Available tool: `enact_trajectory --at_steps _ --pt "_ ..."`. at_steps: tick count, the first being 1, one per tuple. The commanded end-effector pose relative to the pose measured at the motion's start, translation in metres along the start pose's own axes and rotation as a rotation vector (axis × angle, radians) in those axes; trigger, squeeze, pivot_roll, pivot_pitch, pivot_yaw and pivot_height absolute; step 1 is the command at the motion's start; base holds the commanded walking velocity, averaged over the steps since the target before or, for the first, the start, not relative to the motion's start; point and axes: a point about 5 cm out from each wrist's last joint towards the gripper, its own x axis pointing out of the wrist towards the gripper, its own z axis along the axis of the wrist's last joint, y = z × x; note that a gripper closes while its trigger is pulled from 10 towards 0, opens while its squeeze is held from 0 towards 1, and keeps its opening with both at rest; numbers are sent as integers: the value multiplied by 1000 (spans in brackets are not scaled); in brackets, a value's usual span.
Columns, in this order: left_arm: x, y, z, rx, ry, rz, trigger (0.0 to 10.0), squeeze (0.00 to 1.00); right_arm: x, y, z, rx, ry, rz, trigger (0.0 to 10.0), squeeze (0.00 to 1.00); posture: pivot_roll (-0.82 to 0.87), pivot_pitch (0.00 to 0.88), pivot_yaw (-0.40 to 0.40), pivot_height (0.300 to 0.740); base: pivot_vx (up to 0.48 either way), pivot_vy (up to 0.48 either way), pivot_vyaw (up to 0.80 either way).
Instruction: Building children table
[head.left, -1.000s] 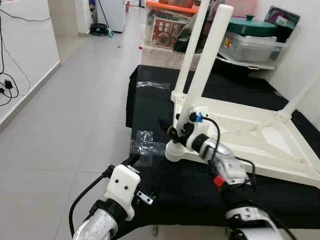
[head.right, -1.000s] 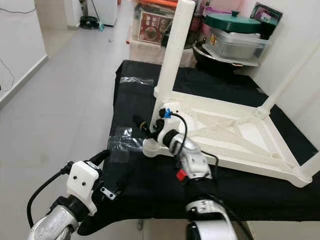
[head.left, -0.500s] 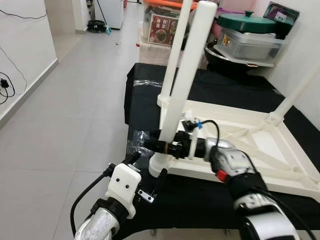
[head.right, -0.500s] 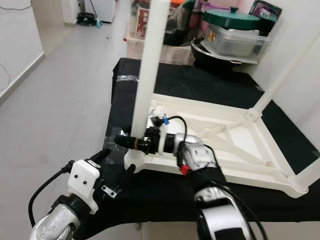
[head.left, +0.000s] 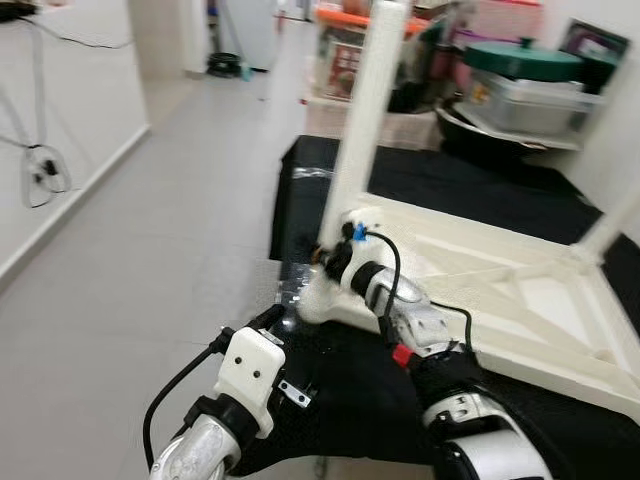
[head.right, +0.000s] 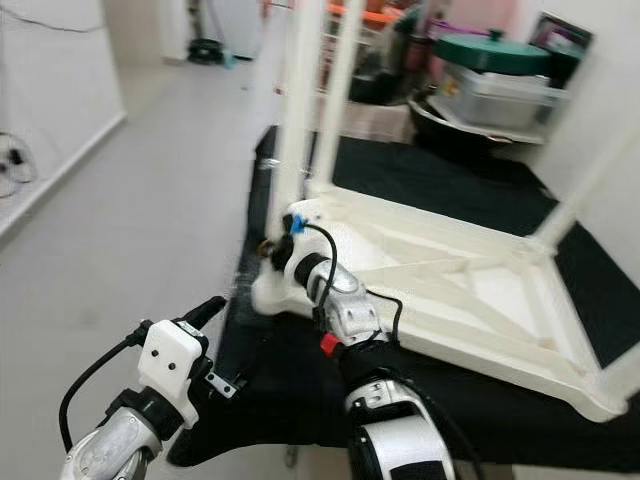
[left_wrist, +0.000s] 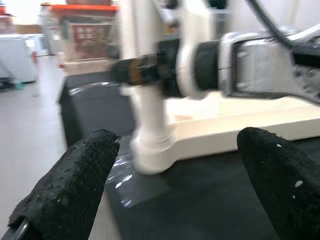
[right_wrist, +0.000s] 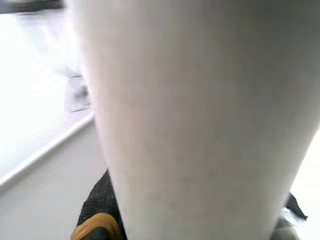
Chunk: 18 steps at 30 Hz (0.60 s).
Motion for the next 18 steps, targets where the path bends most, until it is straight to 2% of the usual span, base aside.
enact_trajectory --at_steps 1,2,3,5,6,7,8,9,10,11,13,14,15,16,17,18 --pt "1 -1 -3 -7 12 -5 10000 0 -20 -40 -20 34 74 -407 0 0 141 0 -135 740 0 0 0" --pt "1 -1 -4 -7 12 -5 10000 0 -26 -41 -22 67 77 -473 0 0 142 0 -137 740 0 0 0" --pt "1 -1 -3 -7 11 -5 10000 0 -29 -36 -24 79 80 -493 0 0 144 0 -137 740 0 0 0" --pt "2 -1 -3 -8 9 -5 10000 0 -29 -25 -26 98 83 -494 0 0 142 0 -137 740 0 0 0" --pt "2 -1 -3 -8 10 -5 10000 0 -25 -16 -27 132 84 -444 0 0 144 0 -140 740 0 0 0" --pt "2 -1 -3 -8 10 -5 10000 0 -25 -16 -27 132 84 -444 0 0 144 0 -140 740 0 0 0" --pt "2 -1 -3 -8 9 -4 10000 0 -20 -3 -24 186 56 -360 10000 0 146 0 -139 740 0 0 0" --pt "3 0 -3 -8 9 -4 10000 0 -15 10 -19 218 15 -267 10000 1000 145 0 -140 740 0 0 0" --pt "3 0 -3 -8 9 -4 10000 0 -15 10 -19 218 15 -267 10000 1000 145 0 -140 740 0 0 0" --pt "3 0 -3 -8 9 -3 10000 0 -12 19 -11 251 -32 -202 10000 1000 143 0 -138 740 0 0 0" --pt "3 0 -3 -8 9 -3 10000 0 -12 19 -11 251 -32 -202 10000 1000 143 0 -138 740 0 0 0" --pt "3 0 -3 -7 8 -2 10000 0 -9 21 -2 263 -77 -152 10000 1000 142 0 -141 740 0 0 0" --pt "3 0 -3 -7 8 -2 10000 0 -9 21 -2 263 -77 -152 10000 1000 142 0 -141 740 0 0 0" --pt "3 0 -3 -7 8 -3 10000 0 -9 18 12 237 -167 -73 10000 0 141 0 -141 740 0 0 0" --pt "3 0 -3 -7 7 -4 10000 0 -8 18 19 232 -188 103 10000 0 139 0 -144 740 0 0 0" --pt "3 0 -3 -7 7 -4 10000 0 -8 18 19 232 -188 103 10000 0 139 0 -144 740 0 0 0"
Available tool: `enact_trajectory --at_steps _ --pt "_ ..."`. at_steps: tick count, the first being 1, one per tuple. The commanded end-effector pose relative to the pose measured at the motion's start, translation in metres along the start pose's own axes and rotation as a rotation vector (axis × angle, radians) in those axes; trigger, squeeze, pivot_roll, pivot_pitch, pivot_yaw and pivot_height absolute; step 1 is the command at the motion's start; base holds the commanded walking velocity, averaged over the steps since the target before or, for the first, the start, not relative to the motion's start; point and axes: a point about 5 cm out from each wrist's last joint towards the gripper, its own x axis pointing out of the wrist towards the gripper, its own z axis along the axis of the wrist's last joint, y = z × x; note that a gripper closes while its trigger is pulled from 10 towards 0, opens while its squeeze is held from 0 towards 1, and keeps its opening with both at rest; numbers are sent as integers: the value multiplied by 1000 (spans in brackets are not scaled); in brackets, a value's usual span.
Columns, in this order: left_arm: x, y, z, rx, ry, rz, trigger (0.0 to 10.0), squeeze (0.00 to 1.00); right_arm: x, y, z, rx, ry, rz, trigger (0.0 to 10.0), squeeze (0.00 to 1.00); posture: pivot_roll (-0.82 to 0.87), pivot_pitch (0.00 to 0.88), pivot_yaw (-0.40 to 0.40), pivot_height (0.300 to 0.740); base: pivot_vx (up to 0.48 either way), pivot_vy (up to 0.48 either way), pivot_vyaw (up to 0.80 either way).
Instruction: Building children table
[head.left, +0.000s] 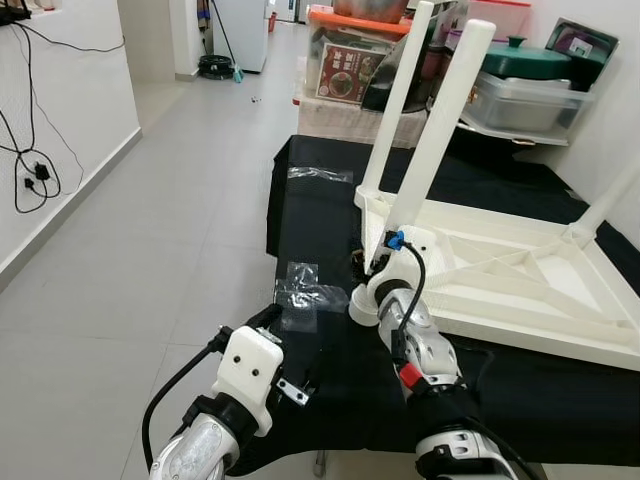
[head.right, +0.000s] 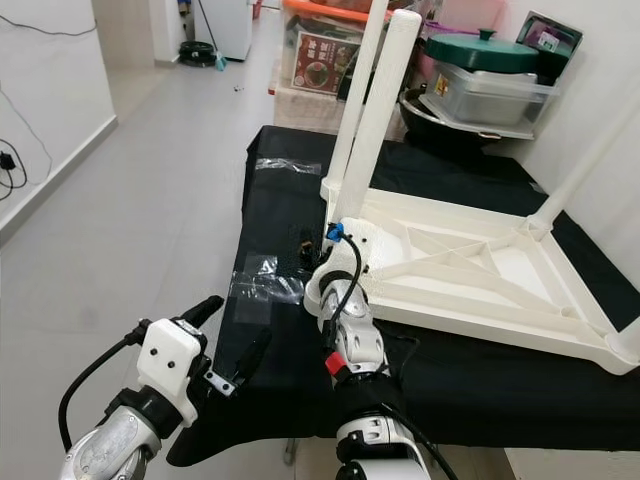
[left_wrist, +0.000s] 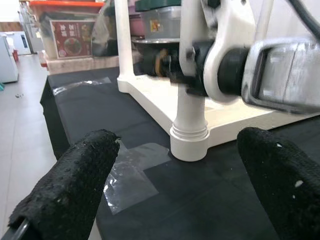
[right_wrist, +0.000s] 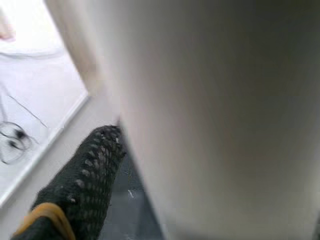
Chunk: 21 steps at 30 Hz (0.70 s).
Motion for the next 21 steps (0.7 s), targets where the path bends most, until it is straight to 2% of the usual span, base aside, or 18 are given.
enact_trajectory --at_steps 1,2,4,6,7,8,9,10,11,12,13,14,15,19,20,21 --pt "1 -2 -2 -10 4 -9 10000 0 6 17 15 28 -49 169 10000 0 139 0 -144 740 0 0 0" --pt "1 -2 -2 -10 4 -9 10000 0 6 17 15 28 -49 169 10000 0 139 0 -144 740 0 0 0" --pt "2 -3 -2 -12 2 -11 10000 0 4 6 19 -13 20 436 10000 0 139 0 -137 740 0 0 0" --pt "2 -3 -2 -12 2 -11 10000 0 4 6 19 -13 20 436 10000 0 139 0 -137 740 0 0 0" --pt "3 -2 -1 -12 0 -11 10000 0 0 3 18 -31 95 590 10000 0 141 0 -141 740 0 0 0" --pt "3 -2 -1 -12 0 -11 10000 0 0 3 18 -31 95 590 10000 0 141 0 -141 740 0 0 0" --pt "3 -2 -1 -7 -3 -12 10000 0 -5 0 17 -67 163 716 10000 0 139 0 -142 740 0 0 0" --pt "3 -2 -1 -7 -3 -12 10000 0 -5 0 17 -67 163 716 10000 0 139 0 -142 740 0 0 0" --pt "3 -2 0 -6 -5 -12 10000 0 -12 1 16 -89 228 859 10000 0 140 0 -143 740 0 0 0" --pt "3 -2 0 -6 -5 -12 10000 0 -12 1 16 -89 228 859 10000 0 140 0 -143 740 0 0 0" --pt "3 -2 0 -5 -5 -13 10000 0 -16 4 15 -127 279 970 10000 0 144 0 -141 740 0 0 0" --pt "3 -2 0 -5 -5 -13 10000 0 -16 4 15 -127 279 970 10000 0 144 0 -141 740 0 0 0" --pt "3 -3 0 -4 -5 -14 10000 0 -18 7 13 -141 306 1048 10000 0 148 0 -144 740 0 0 0" --pt "3 -2 0 -2 -4 -12 10000 0 -13 18 9 -173 294 1080 10000 0 153 0 -152 740 0 0 0" --pt "3 -2 0 -1 -4 -10 10000 0 -11 24 6 -168 285 1096 6745 0 153 0 -151 740 0 0 0" --pt "3 -2 0 -1 -4 -10 10000 0 -11 24 6 -168 285 1096 6745 0 153 0 -151 740 0 0 0"
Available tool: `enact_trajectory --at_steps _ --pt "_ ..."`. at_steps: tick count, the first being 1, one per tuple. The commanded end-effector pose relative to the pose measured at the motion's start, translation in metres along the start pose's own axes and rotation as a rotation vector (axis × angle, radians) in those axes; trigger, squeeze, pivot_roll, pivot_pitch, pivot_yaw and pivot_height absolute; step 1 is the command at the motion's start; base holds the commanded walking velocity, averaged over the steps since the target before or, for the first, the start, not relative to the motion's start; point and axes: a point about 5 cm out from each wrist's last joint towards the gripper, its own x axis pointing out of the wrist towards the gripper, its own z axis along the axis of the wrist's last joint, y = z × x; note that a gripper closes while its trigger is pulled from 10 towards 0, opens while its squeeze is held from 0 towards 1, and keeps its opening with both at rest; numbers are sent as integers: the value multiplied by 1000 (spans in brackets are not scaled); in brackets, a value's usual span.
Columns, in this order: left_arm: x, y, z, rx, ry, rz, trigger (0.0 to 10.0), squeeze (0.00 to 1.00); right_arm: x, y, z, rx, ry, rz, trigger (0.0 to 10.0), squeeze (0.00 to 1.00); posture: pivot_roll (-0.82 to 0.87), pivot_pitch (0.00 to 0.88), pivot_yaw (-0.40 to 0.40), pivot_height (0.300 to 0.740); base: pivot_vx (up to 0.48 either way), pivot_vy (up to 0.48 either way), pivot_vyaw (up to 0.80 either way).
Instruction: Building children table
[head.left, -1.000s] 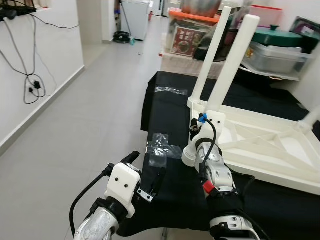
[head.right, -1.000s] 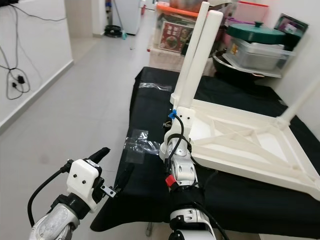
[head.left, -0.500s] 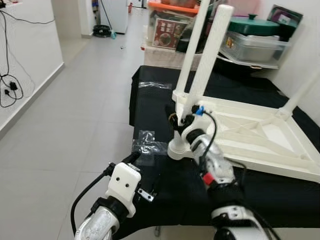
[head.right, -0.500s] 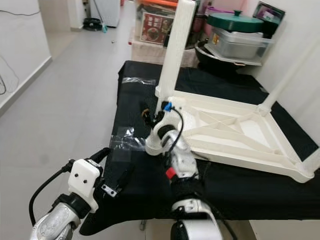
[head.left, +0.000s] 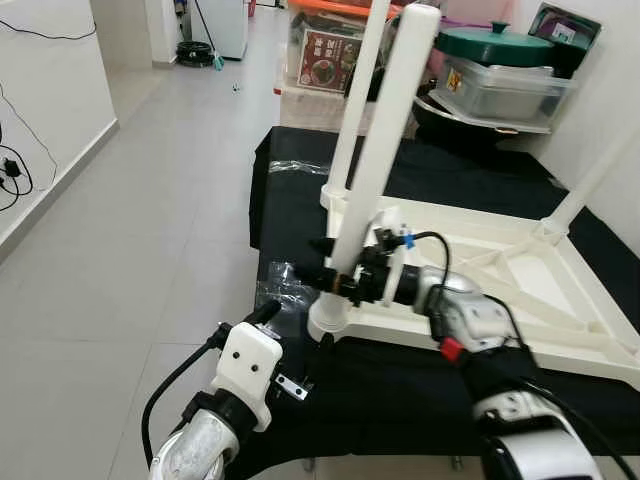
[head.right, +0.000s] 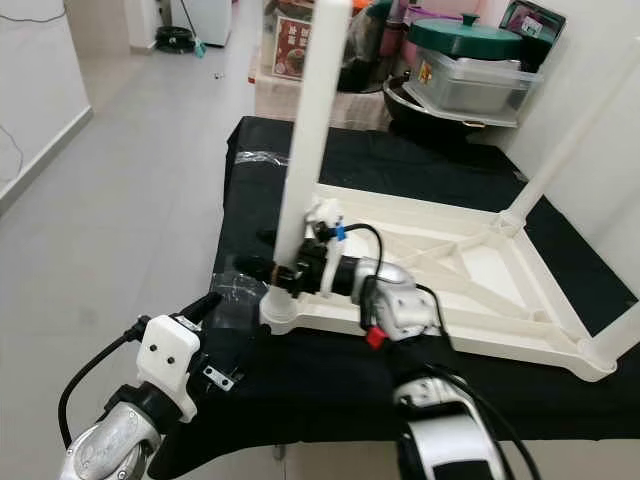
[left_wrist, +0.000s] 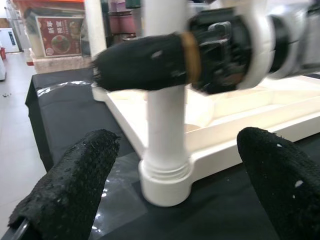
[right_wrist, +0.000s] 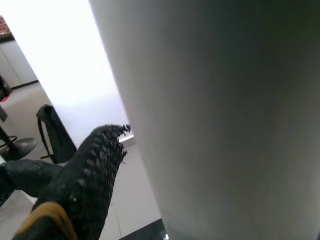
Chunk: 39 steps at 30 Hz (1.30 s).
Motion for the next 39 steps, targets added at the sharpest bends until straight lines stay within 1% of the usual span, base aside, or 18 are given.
enact_trajectory --at_steps 1,2,8,12,14,16,17,18,19,22,26,27,28,30,31,36,37,39 --pt "1 -2 -1 -5 2 -7 10000 0 9 5 -5 -6 40 48 6745 0 153 0 -151 740 0 0 0" --pt "0 -2 -1 -4 2 -6 10000 0 13 6 -5 2 36 67 0 0 152 0 -149 740 0 0 0" --pt "1 -2 -1 -2 7 -5 10000 0 23 -10 -2 -18 -28 -254 0 0 146 0 -147 740 0 0 0" --pt "1 -2 -1 -2 7 -5 10000 0 21 -13 -2 -18 -48 -326 0 0 147 0 -148 740 0 0 0" --pt "1 -2 -1 -2 8 -7 10000 0 2 -33 -4 69 -93 -826 0 0 144 7 -143 740 0 0 0" --pt "1 -2 -1 -2 8 -7 10000 0 2 -33 -4 69 -93 -826 0 0 144 7 -143 740 0 0 0" --pt "1 -2 -1 -2 8 -7 10000 0 -12 -38 -4 77 -110 -1062 0 0 140 7 -140 740 0 0 0" --pt "1 -2 -1 -2 8 -7 10000 0 -12 -38 -4 77 -110 -1062 0 0 140 7 -140 740 0 0 0" --pt "2 -1 -1 0 7 -5 10000 0 -35 -33 -8 68 -133 -1394 0 0 140 4 -143 740 0 0 0" --pt "2 -1 -1 0 7 -5 10000 0 -35 -33 -8 68 -133 -1394 0 0 140 4 -143 740 0 0 0" --pt "2 -1 -1 2 7 -5 10000 0 -34 -23 -18 92 -122 -1520 0 0 149 4 -147 740 0 0 0" --pt "2 -1 -1 3 7 -5 10000 0 -22 -20 -20 130 -137 -1471 9725 0 147 8 -148 740 0 0 0" --pt "1 -1 -1 4 8 -3 10000 0 -10 -17 -17 127 -167 -1406 10000 620 147 0 -149 740 0 0 0" --pt "1 -1 -1 4 8 -3 10000 0 -10 -17 -17 127 -167 -1406 10000 620 147 0 -149 740 0 0 0" --pt "0 -1 -2 4 10 -2 10000 0 -2 -15 -14 133 -193 -1337 10000 1000 143 0 -149 740 0 0 0" --pt "0 -1 -3 4 11 -2 10000 0 0 -17 -9 130 -221 -1300 10000 1000 147 0 -149 740 0 0 0" --pt "1 -2 -3 3 10 -5 10000 0 -9 -24 0 110 -268 -1280 10000 0 147 0 -146 740 0 0 0" --pt "1 -2 -3 3 10 -5 10000 0 -9 -24 0 110 -268 -1280 10000 0 147 0 -146 740 0 0 0"
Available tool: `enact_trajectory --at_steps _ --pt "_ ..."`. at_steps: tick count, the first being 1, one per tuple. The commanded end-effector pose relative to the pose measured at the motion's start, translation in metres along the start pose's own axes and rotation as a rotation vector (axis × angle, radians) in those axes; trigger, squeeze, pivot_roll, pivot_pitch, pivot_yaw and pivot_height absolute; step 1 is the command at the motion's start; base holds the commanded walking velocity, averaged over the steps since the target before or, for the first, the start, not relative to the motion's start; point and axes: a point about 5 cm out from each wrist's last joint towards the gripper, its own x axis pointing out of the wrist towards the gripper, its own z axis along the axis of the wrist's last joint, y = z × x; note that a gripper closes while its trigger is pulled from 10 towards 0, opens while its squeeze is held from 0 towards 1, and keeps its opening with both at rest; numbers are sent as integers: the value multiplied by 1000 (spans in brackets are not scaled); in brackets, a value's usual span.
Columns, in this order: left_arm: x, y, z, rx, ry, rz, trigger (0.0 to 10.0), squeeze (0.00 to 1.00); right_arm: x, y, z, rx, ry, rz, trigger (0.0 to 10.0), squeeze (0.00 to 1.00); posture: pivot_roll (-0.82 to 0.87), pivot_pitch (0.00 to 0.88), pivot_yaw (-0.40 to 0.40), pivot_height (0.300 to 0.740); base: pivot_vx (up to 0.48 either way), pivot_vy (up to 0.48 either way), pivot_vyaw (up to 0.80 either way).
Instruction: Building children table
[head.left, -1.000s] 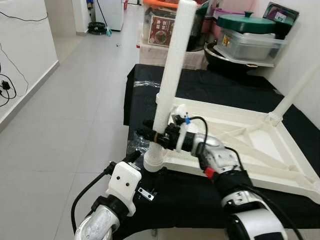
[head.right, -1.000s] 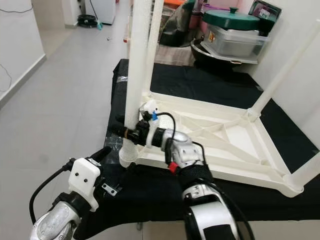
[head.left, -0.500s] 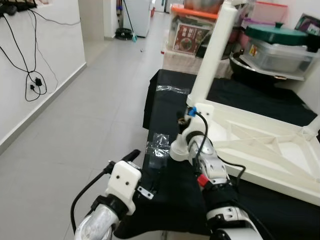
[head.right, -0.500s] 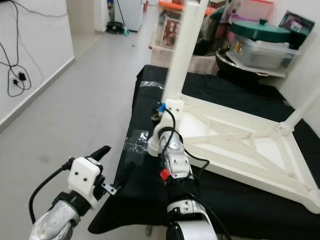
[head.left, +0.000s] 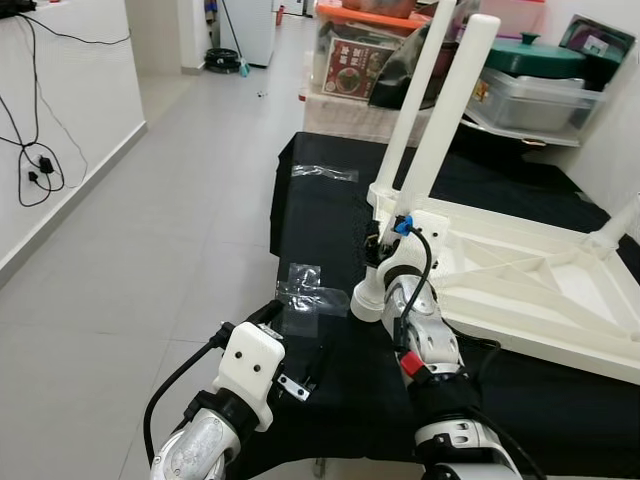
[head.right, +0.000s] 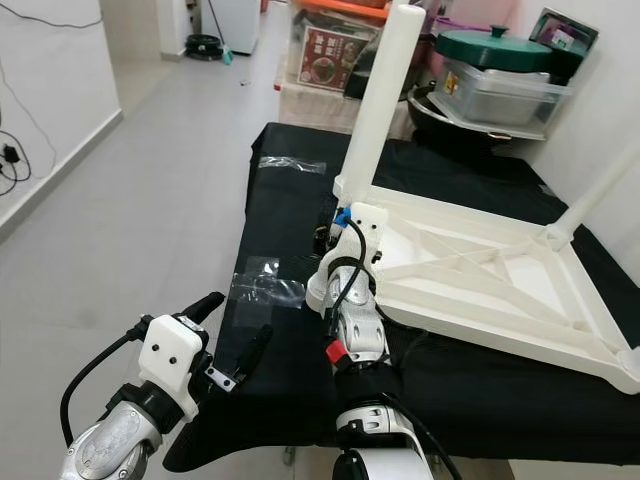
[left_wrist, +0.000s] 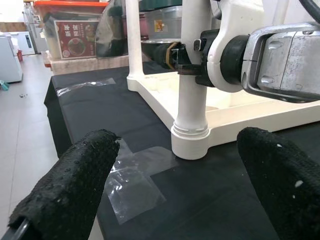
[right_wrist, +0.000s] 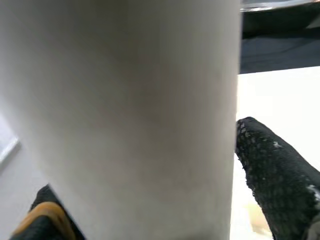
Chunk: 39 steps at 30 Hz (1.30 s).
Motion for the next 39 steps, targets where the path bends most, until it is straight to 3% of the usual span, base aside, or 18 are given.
enact_trajectory --at_steps 1,2,3,6,7,10,13,16,19,20,24,25,28,30,33,34,35,39 --pt "0 -2 -3 -3 14 -5 10000 0 3 7 7 27 -26 18 10000 0 147 0 -146 740 0 0 0" --pt "0 -1 -3 -4 13 -2 10000 0 15 -2 23 66 18 366 10000 0 140 0 -141 740 0 0 0" --pt "0 -1 -3 -4 13 -2 10000 0 15 -2 23 66 18 366 10000 0 140 0 -141 740 0 0 0" --pt "-1 -1 -4 -2 17 -8 10000 0 10 -2 30 64 95 714 10000 0 132 3 -135 740 0 0 0" --pt "-1 -1 -4 -2 17 -8 10000 0 10 -2 30 64 95 714 10000 0 132 3 -135 740 0 0 0" --pt "-3 -2 -4 -6 20 -15 10000 0 -14 4 26 -43 232 1152 10000 0 143 3 -143 740 0 0 0" --pt "-3 -2 -3 -5 19 -13 10000 0 -18 5 23 -67 265 1228 10000 0 143 3 -143 740 0 0 0" --pt "-3 1 -2 1 18 -4 10000 0 -25 24 18 -82 294 1428 10000 0 142 32 -132 740 0 0 0" --pt "-3 3 0 -2 12 7 10000 0 -23 29 15 -130 297 1455 10000 0 141 42 -130 740 0 0 0" --pt "-2 3 1 -1 12 7 10000 0 -18 30 12 -152 308 1418 0 0 145 51 -140 740 0 0 0" --pt "-3 2 1 1 12 2 10000 0 -10 32 7 -195 309 1350 0 0 146 55 -138 740 0 0 0" --pt "-3 1 0 -3 13 2 10000 0 -3 28 1 -218 290 1203 0 0 150 49 -149 740 0 0 0" --pt "-4 1 0 -5 13 5 10000 0 0 26 -1 -222 283 1140 0 0 150 49 -149 740 0 0 0" --pt "-3 -2 0 -6 16 0 10000 0 7 13 -6 -207 251 925 0 0 156 47 -154 740 0 0 0" --pt "-4 -2 0 -8 17 -1 10000 0 11 7 -6 -183 223 799 0 0 156 48 -153 740 0 0 0" --pt "-4 0 -1 -9 18 2 10000 0 20 -14 0 -9 122 322 0 0 138 52 -134 740 0 0 0" --pt "-4 0 -1 -10 20 2 10000 0 18 -25 -1 11 107 141 0 0 134 51 -128 740 0 0 0" --pt "-4 1 -3 -10 26 1 10000 0 8 -33 -5 -12 75 -80 0 0 134 45 -127 740 0 0 0"
